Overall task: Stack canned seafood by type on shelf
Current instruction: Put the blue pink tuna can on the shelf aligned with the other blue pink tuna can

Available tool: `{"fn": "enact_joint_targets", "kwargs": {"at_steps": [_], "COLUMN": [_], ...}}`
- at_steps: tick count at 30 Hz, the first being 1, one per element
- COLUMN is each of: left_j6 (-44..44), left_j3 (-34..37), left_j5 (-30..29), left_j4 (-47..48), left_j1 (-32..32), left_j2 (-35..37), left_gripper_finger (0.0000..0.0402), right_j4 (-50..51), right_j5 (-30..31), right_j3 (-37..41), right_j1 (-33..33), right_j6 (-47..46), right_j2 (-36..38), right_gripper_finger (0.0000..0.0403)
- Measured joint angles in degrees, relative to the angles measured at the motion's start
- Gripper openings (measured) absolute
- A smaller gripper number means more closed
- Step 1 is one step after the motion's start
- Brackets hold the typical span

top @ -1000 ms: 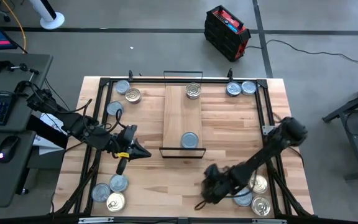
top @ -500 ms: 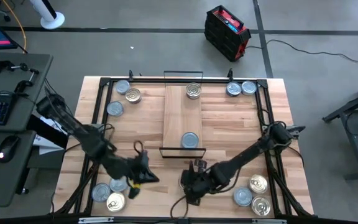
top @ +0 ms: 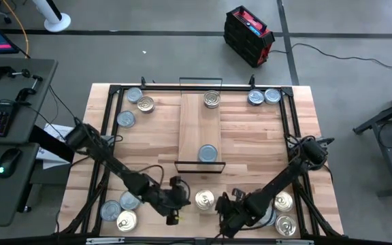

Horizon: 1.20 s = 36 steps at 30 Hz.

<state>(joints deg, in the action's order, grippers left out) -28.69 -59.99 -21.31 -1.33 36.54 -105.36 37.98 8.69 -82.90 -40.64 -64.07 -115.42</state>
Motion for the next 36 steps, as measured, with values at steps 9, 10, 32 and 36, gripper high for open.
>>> {"fn": "enact_joint_targets", "kwargs": {"at_steps": [9,10,32,36], "left_j6": [10.84,12.67,11.25,10.02], "left_j3": [0.00,0.00,-0.25,-0.13], "left_j5": [-4.16,-3.13,4.97,5.37], "left_j4": [-2.78,-3.02,-5.50,-3.40], "left_j1": [-2.39,-3.03,-4.46,-4.32], "left_j2": [-1.29,-1.47,-6.13,-6.24], "left_gripper_finger": [0.0000,0.0000,0.0000,0.0000], "right_j4": [-4.27,-4.35,-6.96,-4.07], "right_j5": [-0.03,-0.06,2.74,3.03], "right_j3": [6.25,6.72,4.22,-0.12], "right_j1": [1.47,1.76,6.04,6.03], "right_j6": [-3.45,-3.44,1.12,4.64], "right_j2": [0.02,0.02,0.25,1.41], "right_gripper_finger": [0.0000,0.0000,0.0000,0.0000]}}
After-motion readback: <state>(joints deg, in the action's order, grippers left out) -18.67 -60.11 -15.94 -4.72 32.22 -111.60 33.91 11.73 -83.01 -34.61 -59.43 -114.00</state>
